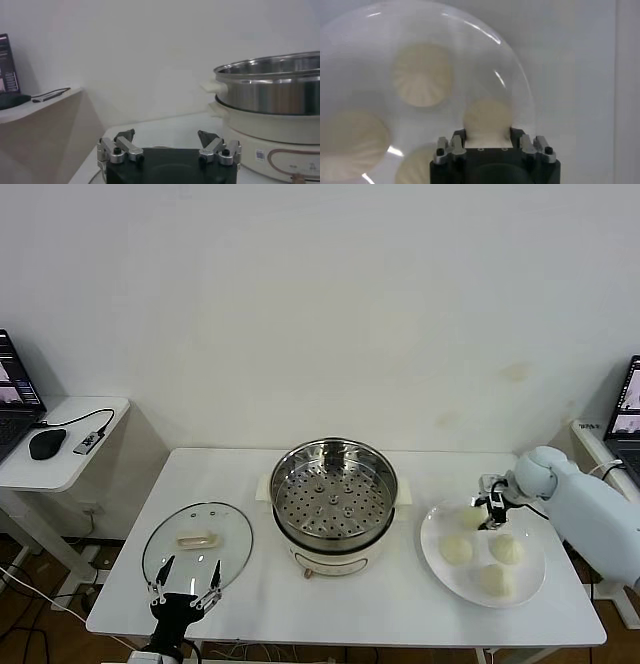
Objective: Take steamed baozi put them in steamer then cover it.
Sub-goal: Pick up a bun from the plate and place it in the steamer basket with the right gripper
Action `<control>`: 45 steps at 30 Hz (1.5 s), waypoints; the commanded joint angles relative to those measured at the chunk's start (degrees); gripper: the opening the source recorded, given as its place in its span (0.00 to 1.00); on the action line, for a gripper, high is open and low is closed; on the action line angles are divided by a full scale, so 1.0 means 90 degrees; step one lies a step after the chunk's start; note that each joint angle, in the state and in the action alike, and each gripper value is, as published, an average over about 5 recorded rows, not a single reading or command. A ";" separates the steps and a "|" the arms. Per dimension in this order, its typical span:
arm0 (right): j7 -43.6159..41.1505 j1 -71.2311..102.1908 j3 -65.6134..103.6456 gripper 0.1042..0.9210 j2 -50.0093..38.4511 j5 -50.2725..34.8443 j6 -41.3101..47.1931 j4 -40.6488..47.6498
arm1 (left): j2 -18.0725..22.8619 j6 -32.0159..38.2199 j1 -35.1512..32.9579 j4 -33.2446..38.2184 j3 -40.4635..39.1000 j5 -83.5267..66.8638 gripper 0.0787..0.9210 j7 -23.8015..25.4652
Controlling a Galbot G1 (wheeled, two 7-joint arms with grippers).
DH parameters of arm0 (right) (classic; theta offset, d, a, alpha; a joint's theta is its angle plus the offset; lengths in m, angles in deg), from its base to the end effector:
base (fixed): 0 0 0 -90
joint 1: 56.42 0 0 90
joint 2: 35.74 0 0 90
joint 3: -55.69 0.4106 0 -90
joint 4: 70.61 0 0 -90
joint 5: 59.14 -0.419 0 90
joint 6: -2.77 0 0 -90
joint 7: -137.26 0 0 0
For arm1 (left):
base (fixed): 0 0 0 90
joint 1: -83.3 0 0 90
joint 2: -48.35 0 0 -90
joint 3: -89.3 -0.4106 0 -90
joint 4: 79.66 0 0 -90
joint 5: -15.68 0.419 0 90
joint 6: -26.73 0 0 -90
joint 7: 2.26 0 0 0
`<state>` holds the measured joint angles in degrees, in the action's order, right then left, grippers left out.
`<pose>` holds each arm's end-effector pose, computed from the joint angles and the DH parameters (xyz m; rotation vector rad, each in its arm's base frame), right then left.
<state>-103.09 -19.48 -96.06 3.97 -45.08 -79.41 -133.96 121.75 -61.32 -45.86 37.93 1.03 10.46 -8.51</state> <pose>0.6150 -0.2497 -0.2407 1.0983 -1.4860 1.3963 0.1588 0.0726 -0.3928 -0.0291 -2.9718 -0.2608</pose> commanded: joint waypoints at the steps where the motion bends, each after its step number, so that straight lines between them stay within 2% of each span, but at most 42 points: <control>1: -0.0043 -0.1242 -0.0817 0.54 -0.0409 -0.0971 0.0007 -0.0730 | -0.0006 -0.0007 0.0003 -0.0009 0.0000 -0.0074 0.88 0.0002; 7: -0.0137 -0.2777 -0.1864 0.55 -0.0274 -0.1925 -0.0006 -0.1068 | -0.0097 -0.0108 0.0032 0.0001 -0.0011 -0.0892 0.88 0.0015; 12: -0.0124 -0.3823 -0.2667 0.55 0.0229 -0.2509 -0.0166 -0.1092 | -0.0119 -0.0106 0.0058 -0.0025 -0.0044 -0.1253 0.88 0.0033; 21: -0.0047 -0.4619 -0.3645 0.55 0.1361 -0.3020 -0.1019 -0.0773 | -0.0119 -0.0014 0.0087 -0.0042 0.0017 -0.1232 0.88 0.0035; 31: 0.0163 -0.4509 -0.4240 0.56 0.2961 -0.2254 -0.2047 -0.0025 | -0.0028 -0.0002 0.0091 0.0056 0.0103 -0.1208 0.88 0.0028; 45: 0.0498 -0.3939 -0.4736 0.56 0.3852 -0.0858 -0.3552 0.0586 | 0.0059 0.0000 0.0147 0.0033 0.0221 -0.1124 0.88 0.0032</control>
<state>-99.57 -55.87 -135.49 32.64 -58.89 -103.10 -131.95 122.25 -61.28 -44.47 38.18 2.94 0.52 -8.24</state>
